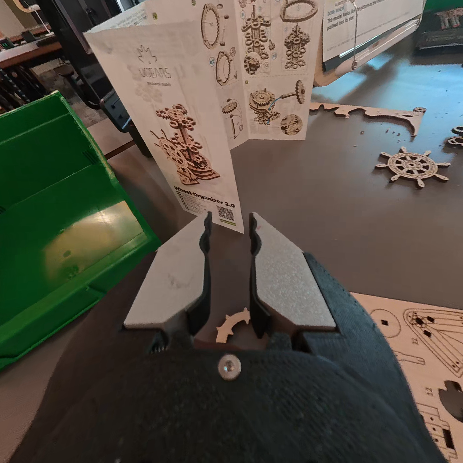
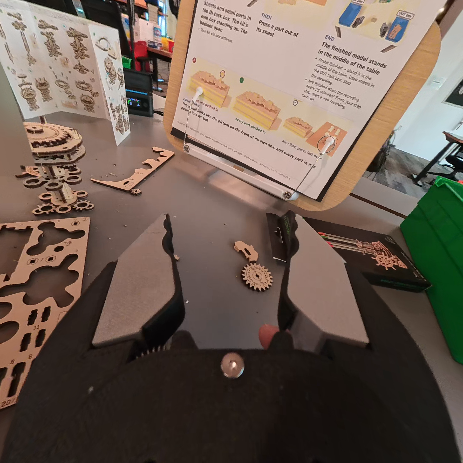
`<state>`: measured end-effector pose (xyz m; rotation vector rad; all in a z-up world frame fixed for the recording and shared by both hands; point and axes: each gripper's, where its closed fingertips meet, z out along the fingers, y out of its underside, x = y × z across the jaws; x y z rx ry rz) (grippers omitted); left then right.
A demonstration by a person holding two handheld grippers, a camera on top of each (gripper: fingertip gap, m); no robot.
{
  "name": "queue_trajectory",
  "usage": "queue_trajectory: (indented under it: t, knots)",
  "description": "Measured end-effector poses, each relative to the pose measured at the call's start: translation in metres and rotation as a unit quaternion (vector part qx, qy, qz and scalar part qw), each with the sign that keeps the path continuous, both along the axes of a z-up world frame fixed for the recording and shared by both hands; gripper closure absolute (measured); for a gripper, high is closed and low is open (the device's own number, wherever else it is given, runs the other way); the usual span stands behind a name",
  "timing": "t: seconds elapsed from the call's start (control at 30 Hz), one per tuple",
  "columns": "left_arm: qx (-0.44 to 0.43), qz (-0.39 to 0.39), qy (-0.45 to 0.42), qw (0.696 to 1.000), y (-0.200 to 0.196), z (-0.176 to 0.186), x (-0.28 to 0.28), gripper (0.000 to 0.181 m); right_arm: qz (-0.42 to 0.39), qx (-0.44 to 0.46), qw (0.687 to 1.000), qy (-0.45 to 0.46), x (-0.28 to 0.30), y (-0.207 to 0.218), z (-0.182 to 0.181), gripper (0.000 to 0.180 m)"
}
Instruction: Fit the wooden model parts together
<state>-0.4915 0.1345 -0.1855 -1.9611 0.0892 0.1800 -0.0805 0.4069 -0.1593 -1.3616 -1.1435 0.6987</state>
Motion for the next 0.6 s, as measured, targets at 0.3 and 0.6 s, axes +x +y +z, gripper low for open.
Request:
queue_trajectory:
  t: [0.3, 0.6]
  knots:
    - [0.002, -0.014, 0.009, 1.000, 0.000, 0.002, 0.007, 0.153, -0.006, -0.024, 0.999, 0.023, 0.005, 0.006, 0.004, 0.088]
    - [0.018, -0.017, 0.011, 1.000, -0.003, 0.012, 0.008, 0.153, -0.044, -0.029, 0.998, 0.036, 0.013, 0.017, 0.007, 0.091]
